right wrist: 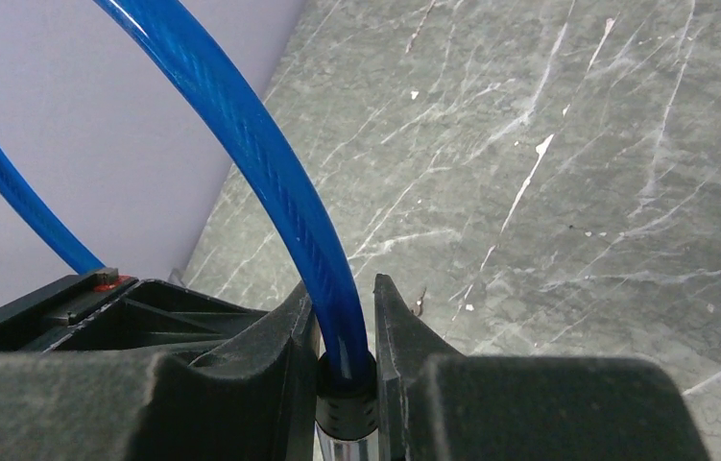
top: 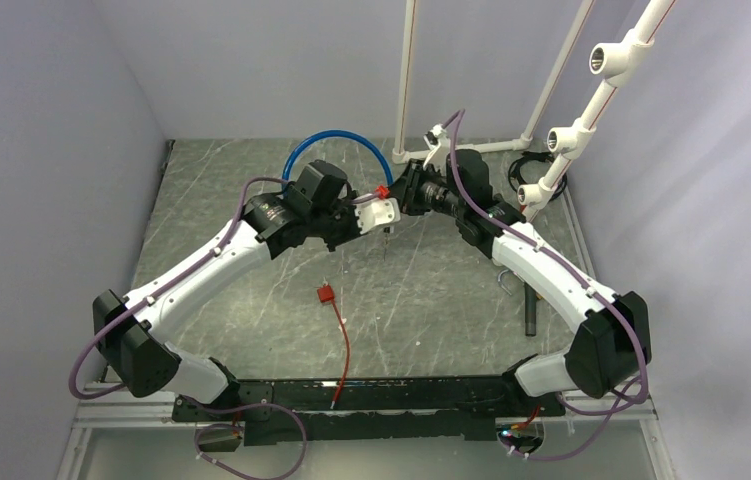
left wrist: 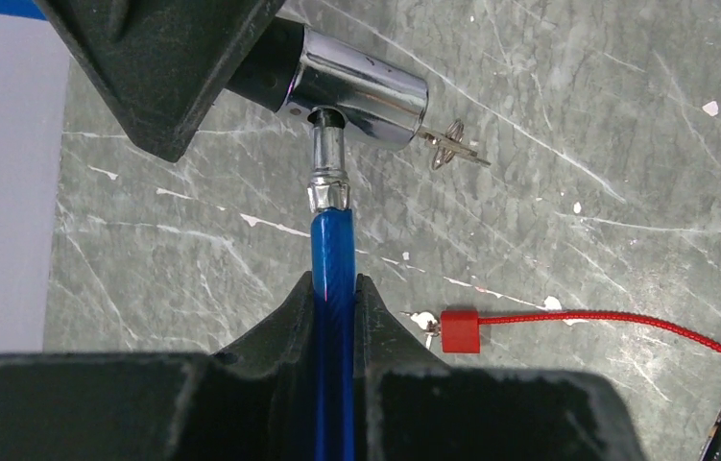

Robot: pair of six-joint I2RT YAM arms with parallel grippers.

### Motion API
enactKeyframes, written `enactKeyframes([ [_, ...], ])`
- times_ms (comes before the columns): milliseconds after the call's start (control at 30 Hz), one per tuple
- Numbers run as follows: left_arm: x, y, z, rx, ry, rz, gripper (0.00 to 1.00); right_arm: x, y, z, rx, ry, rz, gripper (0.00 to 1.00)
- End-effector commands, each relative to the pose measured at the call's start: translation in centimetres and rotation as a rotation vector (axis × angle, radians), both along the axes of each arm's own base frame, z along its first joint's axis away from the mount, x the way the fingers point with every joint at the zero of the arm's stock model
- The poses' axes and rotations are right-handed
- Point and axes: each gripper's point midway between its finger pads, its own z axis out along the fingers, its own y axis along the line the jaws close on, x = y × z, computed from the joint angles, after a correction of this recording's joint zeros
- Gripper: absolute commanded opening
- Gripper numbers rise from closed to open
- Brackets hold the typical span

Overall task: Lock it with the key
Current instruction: Lock the lock.

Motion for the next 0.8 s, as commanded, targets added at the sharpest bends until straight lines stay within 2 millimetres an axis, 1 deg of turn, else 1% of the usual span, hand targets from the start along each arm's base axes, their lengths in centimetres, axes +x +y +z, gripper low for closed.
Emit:
enactKeyframes([
  [0, 1.0, -0.2, 1.9, -0.023, -0.073, 0.016, 0.0, -1.1, 0.1, 3.6, 0.067, -0.076, 0.022, 0.0],
  [100, 1.1, -0.5, 2.2, -0.008, -0.101, 0.0, 0.0, -1.2, 0.2, 3.2, 0.064, -0.057, 0.017, 0.0],
  [233, 0.9, -1.6, 2.6, 0.016, -0.151, -0.049, 0.0, -1.8, 0.9, 2.2, 0.035, -0.036, 0.034, 0.0],
  [333, 0.6, -2.5, 3.0, 0.004, -0.18, -0.073, 0.0, -2.2, 1.4, 1.6, 0.026, -0.016, 0.041, 0.0],
  [467, 0.5, -3.2, 3.4, -0.033, -0.225, -0.072, 0.0, -2.5, 1.7, 1.3, 0.037, 0.008, 0.038, 0.0],
  [533, 0.4, -3.6, 3.4, -0.032, -0.253, -0.075, 0.0, -2.5, 1.7, 1.1, 0.041, 0.022, 0.027, 0.0],
  [700, 1.5, -4.5, 2.4, 0.015, -0.288, -0.016, 0.0, -2.4, 2.1, 0.9, 0.069, 0.077, 0.012, 0.0],
  [767, 1.2, -4.8, 2.3, -0.005, -0.28, -0.029, 0.0, -2.5, 2.3, 0.9, 0.088, 0.096, 0.014, 0.0],
])
